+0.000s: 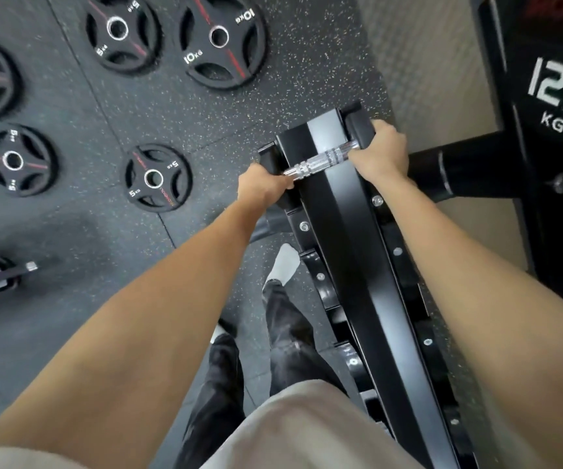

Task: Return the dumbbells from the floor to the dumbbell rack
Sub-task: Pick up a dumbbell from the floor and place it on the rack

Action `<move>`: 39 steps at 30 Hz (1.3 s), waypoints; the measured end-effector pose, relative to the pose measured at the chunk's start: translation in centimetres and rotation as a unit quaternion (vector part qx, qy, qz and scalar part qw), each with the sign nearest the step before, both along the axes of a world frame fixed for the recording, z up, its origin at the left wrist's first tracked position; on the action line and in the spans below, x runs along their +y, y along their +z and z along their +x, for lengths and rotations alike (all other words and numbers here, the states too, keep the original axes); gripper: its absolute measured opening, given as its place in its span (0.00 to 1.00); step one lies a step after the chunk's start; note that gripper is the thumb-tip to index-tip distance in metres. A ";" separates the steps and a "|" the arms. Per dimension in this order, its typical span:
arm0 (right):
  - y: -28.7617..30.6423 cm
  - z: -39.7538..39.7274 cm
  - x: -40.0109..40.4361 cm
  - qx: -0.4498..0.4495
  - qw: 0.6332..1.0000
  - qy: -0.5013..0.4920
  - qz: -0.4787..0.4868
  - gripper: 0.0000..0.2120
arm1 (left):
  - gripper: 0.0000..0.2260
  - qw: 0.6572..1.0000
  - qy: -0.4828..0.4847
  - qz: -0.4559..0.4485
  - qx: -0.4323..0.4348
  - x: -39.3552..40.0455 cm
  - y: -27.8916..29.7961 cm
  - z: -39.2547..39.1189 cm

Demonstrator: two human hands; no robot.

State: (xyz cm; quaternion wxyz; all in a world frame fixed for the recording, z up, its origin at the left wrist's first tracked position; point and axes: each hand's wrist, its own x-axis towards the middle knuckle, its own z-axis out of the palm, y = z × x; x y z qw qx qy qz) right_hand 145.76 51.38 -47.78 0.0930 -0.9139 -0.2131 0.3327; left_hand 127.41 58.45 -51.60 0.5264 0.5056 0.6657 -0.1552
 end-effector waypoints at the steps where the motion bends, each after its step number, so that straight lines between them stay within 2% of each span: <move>1: 0.3 -0.2 0.1 -0.004 1.000 0.003 0.003 0.22 | 0.19 1.000 -0.002 -0.008 -0.004 0.2 0.3 -0.1; 4: 1.3 -1.9 0.7 -0.043 0.997 0.056 0.021 0.29 | 0.19 1.000 0.007 0.000 -0.017 0.8 1.3 -1.1; 8: 3.6 -5.7 2.0 -0.098 0.982 0.154 0.059 0.29 | 0.28 0.997 0.053 0.020 -0.055 1.9 4.1 -3.0; 10: 5.0 -7.8 3.1 -0.030 0.982 0.159 0.103 0.27 | 0.27 0.993 0.083 0.041 -0.078 2.8 5.5 -4.5; 12: 6.6 -9.9 4.2 0.073 0.977 0.150 0.129 0.25 | 0.22 0.989 0.089 0.067 -0.092 3.8 7.3 -6.4; 17: 11.7 -16.5 6.0 0.268 0.947 0.113 0.139 0.23 | 0.16 0.985 0.086 0.104 -0.107 4.1 12.6 -13.7; 22: 17.8 -26.4 6.5 0.347 0.908 0.166 0.166 0.22 | 0.13 0.972 0.158 0.140 -0.102 2.0 18.9 -24.6; 26: 22.4 -34.9 6.7 0.368 0.877 0.252 0.176 0.22 | 0.08 0.944 0.257 0.181 -0.098 -0.5 23.4 -34.4; 32: 28.9 -48.5 5.9 0.374 0.826 0.373 0.197 0.21 | 0.11 0.900 0.341 0.254 -0.093 -5.0 30.0 -48.0; 36: 31.6 -58.9 4.4 0.392 0.775 0.447 0.213 0.19 | 0.08 0.845 0.426 0.316 -0.066 -10.7 34.0 -57.5; 39: 32.6 -66.9 2.2 0.415 0.728 0.507 0.203 0.19 | 0.07 0.792 0.507 0.338 -0.045 -16.1 35.8 -64.4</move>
